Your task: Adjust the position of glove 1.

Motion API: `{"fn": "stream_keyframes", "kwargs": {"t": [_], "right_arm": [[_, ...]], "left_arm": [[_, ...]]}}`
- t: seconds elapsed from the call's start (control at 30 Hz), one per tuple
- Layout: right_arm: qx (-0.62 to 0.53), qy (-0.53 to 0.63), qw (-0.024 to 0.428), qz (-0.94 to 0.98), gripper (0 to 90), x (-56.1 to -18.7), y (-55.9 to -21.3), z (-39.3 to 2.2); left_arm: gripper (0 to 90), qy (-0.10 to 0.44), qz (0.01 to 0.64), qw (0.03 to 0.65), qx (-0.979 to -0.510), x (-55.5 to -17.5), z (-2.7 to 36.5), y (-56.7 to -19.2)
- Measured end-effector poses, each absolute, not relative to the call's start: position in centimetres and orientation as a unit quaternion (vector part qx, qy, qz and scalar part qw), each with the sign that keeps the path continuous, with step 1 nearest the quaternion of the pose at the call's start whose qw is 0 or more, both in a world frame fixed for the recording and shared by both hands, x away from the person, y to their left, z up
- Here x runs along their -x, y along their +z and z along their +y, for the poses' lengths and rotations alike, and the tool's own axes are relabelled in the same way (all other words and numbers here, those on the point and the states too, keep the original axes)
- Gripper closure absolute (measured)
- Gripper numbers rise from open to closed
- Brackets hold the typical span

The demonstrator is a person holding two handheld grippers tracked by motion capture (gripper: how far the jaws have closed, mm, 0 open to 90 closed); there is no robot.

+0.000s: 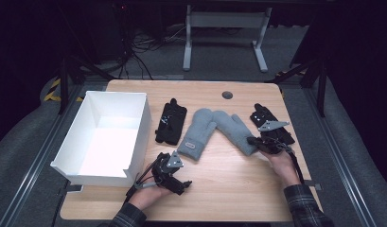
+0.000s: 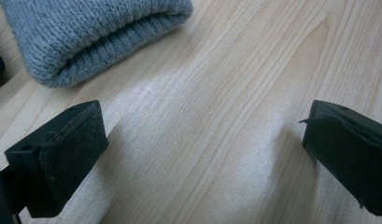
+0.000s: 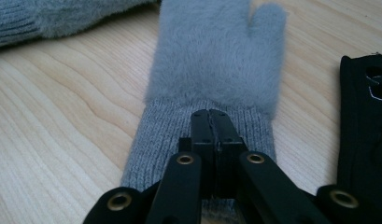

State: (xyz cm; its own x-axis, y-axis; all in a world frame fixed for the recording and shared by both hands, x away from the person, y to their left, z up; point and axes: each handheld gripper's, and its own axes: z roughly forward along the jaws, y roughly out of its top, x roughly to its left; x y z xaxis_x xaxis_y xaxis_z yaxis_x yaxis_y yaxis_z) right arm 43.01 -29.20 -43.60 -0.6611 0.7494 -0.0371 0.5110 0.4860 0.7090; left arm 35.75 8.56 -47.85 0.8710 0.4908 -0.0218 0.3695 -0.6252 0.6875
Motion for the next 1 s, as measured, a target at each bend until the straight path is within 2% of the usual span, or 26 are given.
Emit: {"fn": "stream_keyframes", "kwargs": {"t": [1.0], "right_arm": [[-0.364, 0.32, 0.151, 0.862, 90.0, -39.2, -42.9, -29.6]], "left_arm": [[0.2, 0.085, 0.242, 0.36, -0.897, -35.7, 8.6, -47.8]]}}
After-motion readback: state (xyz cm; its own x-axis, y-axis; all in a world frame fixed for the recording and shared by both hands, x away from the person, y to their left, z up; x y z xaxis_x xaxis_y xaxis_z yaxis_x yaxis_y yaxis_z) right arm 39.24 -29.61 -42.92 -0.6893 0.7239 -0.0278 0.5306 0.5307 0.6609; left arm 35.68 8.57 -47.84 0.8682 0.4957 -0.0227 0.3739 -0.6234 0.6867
